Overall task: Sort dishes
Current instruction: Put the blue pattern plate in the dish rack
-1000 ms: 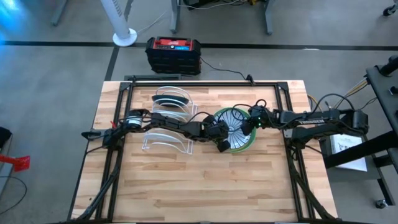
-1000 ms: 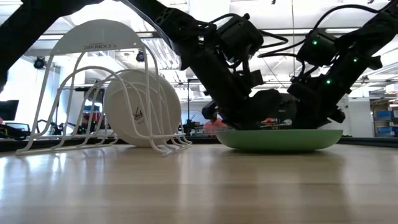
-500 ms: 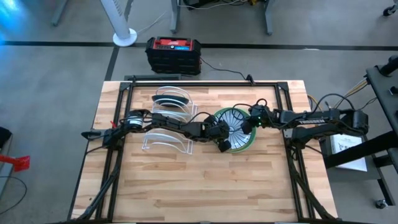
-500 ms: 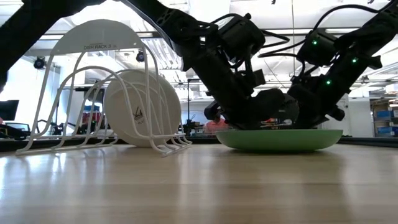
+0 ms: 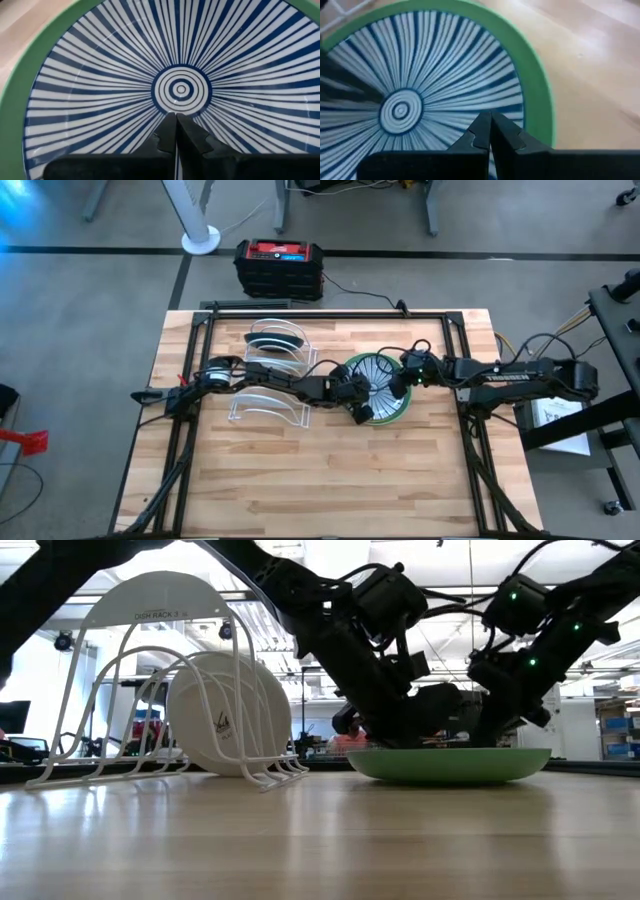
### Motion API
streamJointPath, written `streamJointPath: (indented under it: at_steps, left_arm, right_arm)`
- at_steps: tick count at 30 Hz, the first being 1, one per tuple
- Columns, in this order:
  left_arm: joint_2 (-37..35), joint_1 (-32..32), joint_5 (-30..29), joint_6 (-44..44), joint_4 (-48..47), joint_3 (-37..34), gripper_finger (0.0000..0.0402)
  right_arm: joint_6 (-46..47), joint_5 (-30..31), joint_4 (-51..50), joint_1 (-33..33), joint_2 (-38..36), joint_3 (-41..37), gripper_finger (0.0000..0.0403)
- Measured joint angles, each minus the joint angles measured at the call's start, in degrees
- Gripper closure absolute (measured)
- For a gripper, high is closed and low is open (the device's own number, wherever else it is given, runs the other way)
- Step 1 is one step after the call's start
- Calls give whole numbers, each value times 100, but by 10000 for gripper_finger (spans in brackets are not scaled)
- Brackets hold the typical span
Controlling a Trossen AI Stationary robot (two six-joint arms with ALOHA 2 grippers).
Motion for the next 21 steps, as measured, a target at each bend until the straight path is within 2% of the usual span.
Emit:
streamJointPath:
  at_steps: [12,21]
  left_arm:
    - [-171,4,17,131,-159,-11,401]
    - [-203,2,8,302,-1176,841,401]
  right_arm:
    - [-123,157,-125,-21,-91,-7,402]
    - [-229,200,-134,-24,-109,-7,401]
